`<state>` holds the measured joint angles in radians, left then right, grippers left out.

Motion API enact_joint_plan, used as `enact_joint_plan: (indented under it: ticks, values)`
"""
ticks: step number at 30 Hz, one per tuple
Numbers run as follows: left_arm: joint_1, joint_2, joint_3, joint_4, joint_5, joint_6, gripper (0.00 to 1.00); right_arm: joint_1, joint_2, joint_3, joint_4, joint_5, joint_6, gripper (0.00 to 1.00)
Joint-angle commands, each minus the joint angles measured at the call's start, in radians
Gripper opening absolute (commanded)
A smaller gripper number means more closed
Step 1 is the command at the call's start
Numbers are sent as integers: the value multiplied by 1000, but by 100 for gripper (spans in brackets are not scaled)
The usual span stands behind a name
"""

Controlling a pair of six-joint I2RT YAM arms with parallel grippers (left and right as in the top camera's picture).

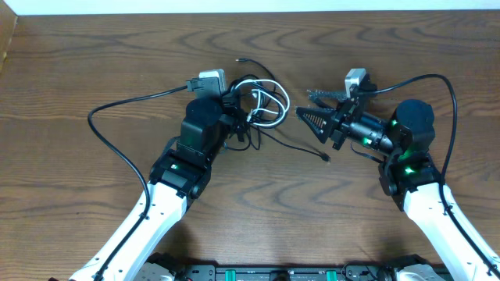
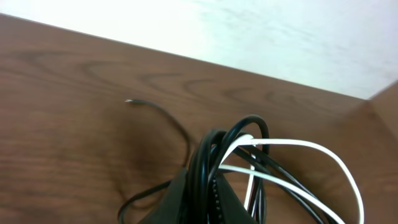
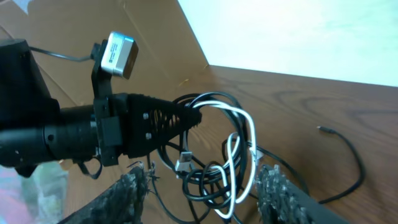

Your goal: Untangle cables

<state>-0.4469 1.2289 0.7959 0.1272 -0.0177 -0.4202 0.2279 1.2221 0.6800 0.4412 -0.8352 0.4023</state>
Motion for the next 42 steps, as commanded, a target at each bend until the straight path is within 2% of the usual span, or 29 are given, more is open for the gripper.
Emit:
enact_joint_plan:
  ticks: [1,4,15,21,25,29,31,34,38,42]
  values:
    - [2,0,13,51,89,-5,8,16,-5,13,-16,0,-61,43]
    - [2,0,13,94,89,-5,8,16,-4,13,-39,32,-63,37]
    - [2,0,13,258,89,-5,8,16,-4,13,-101,80,-109,34]
    - [2,0,13,307,89,-74,8,16,-4,13,-105,103,-99,31]
    - [2,0,13,325,89,-90,8,20,-4,13,-94,158,-17,35]
    - [2,0,13,348,84,-90,8,40,-4,13,-77,214,59,50]
    - [2,0,13,364,73,-90,8,60,-4,13,-55,231,78,53]
    - [2,0,13,391,70,-91,7,87,-4,13,-30,257,82,55]
    - [2,0,13,406,75,-116,8,129,3,13,-34,396,156,54]
    - [2,0,13,401,147,-121,8,136,22,13,-34,452,213,51]
